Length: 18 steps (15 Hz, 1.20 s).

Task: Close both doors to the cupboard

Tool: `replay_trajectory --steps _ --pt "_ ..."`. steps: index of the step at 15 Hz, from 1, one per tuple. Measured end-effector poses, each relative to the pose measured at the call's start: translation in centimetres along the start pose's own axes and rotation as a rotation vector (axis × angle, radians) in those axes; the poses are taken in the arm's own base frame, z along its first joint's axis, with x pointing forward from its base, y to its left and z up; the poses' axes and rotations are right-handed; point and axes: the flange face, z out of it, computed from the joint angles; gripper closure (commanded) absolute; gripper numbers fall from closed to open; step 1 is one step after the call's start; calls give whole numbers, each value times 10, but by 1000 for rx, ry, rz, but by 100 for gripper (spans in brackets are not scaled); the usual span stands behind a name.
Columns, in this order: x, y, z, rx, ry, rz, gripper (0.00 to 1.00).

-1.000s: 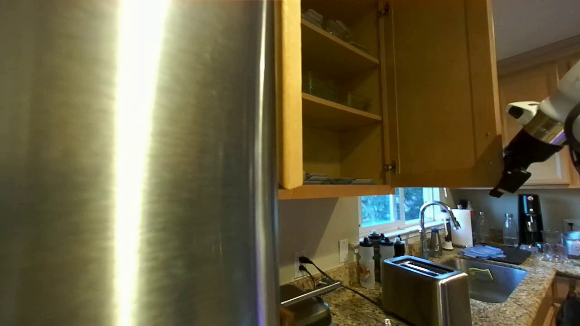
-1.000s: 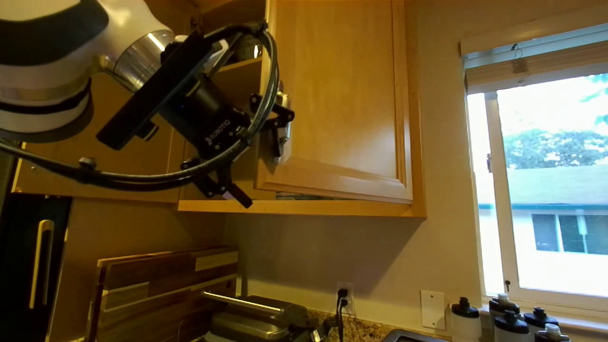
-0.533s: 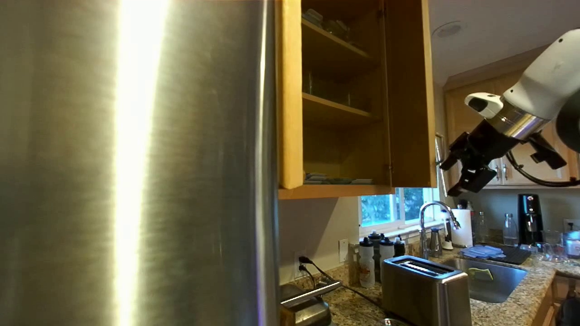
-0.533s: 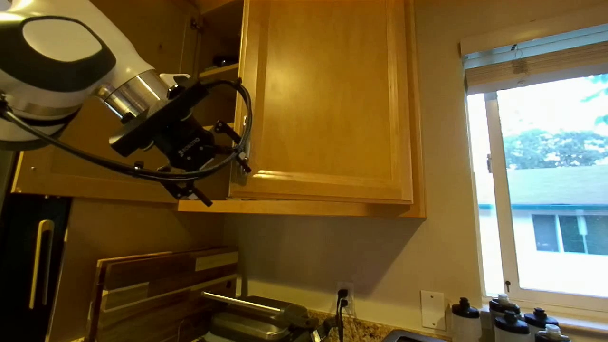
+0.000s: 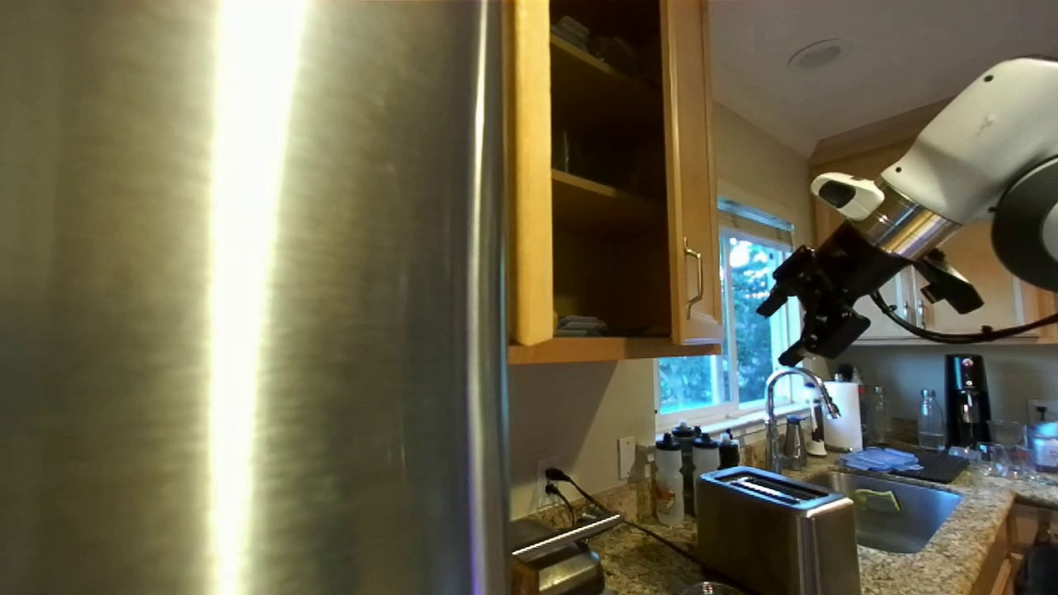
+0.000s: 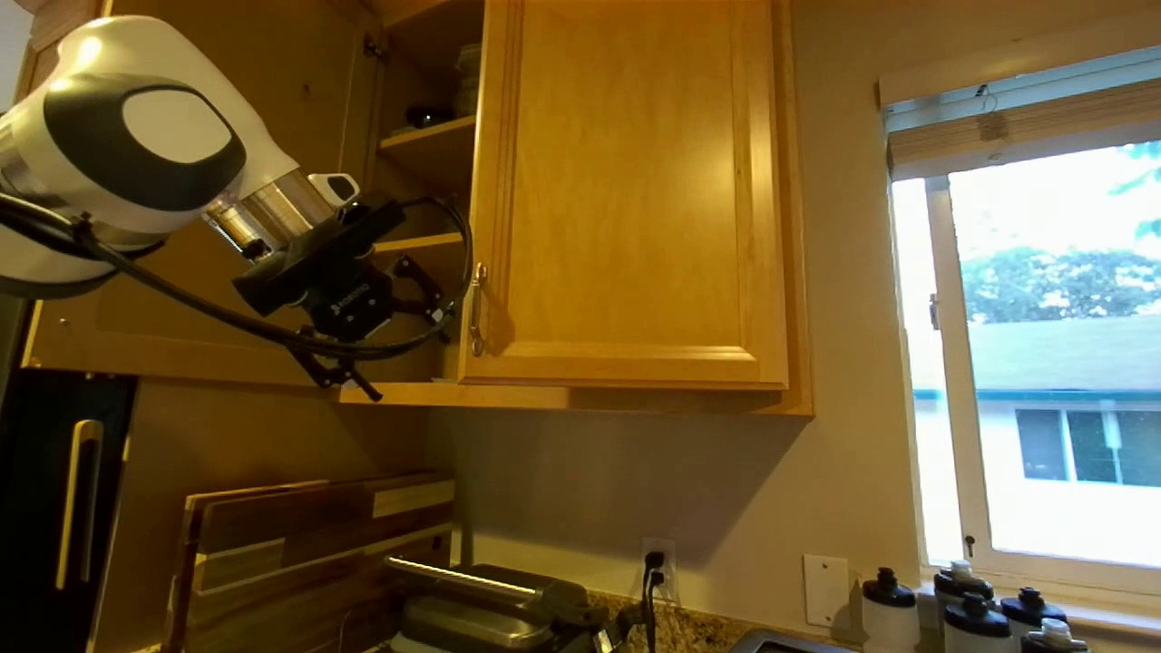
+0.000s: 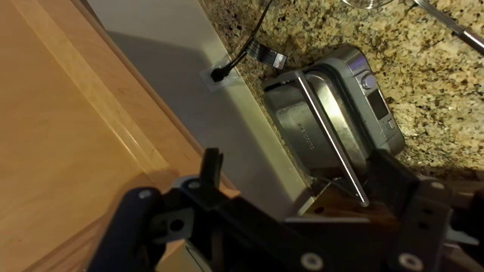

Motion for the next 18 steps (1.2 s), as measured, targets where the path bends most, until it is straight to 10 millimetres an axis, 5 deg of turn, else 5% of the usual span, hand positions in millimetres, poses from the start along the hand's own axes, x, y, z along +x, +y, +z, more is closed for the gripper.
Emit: replay_trajectory --steps 10,18 --pt "-63 39 52 70 -360 316 0" --pt "-103 31 75 287 -694 520 0"
